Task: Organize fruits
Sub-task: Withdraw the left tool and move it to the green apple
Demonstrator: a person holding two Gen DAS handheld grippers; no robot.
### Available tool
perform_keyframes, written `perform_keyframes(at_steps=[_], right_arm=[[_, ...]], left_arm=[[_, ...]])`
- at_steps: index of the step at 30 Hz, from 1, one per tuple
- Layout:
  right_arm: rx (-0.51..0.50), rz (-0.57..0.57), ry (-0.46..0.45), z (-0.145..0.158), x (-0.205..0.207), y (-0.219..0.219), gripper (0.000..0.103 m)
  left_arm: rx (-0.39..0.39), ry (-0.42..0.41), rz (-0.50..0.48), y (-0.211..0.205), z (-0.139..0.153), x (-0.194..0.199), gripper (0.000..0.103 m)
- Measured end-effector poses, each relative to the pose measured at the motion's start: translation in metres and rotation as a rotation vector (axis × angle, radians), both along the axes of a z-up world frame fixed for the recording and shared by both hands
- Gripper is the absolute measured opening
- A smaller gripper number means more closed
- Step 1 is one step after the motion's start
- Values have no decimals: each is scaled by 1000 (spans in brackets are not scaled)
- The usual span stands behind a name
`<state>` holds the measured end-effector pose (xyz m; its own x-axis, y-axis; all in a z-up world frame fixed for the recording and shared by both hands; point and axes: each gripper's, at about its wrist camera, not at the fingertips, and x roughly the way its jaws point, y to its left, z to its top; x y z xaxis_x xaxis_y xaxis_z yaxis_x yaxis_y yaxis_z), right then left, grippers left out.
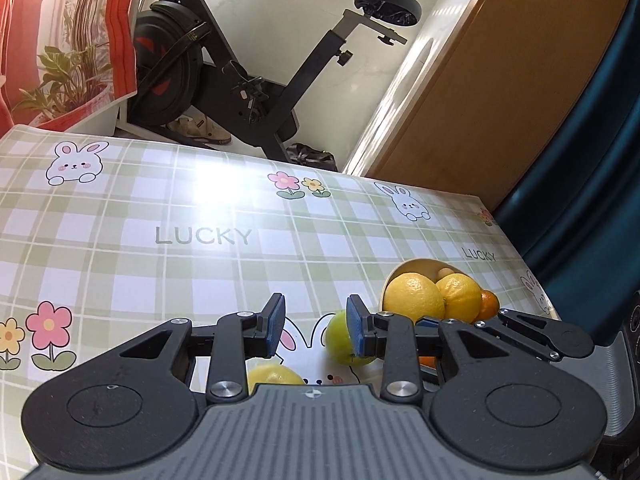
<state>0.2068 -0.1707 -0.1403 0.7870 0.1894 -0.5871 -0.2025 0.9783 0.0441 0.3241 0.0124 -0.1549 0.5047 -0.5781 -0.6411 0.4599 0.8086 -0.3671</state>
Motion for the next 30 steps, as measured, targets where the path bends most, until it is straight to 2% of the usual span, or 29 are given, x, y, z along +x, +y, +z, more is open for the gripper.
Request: perform_keyframes(at_steps=[8,14,16,23,30], right_arm=[[-87,88,12,-13,24,12,45],[-105,105,38,-21,44,17,46],[-112,101,59,-25,49,18,49],[-85,86,65,-27,47,18,57],[-68,91,48,-25,37,19,58]], left_arm=[[-28,46,15,5,-14,12,36],[-35,54,21,4,-16,17,41],[-36,56,12,2,-17,17,42],[-50,75,-9,-3,-23,16,42],[-79,107,-11,-4,-30,14,45]])
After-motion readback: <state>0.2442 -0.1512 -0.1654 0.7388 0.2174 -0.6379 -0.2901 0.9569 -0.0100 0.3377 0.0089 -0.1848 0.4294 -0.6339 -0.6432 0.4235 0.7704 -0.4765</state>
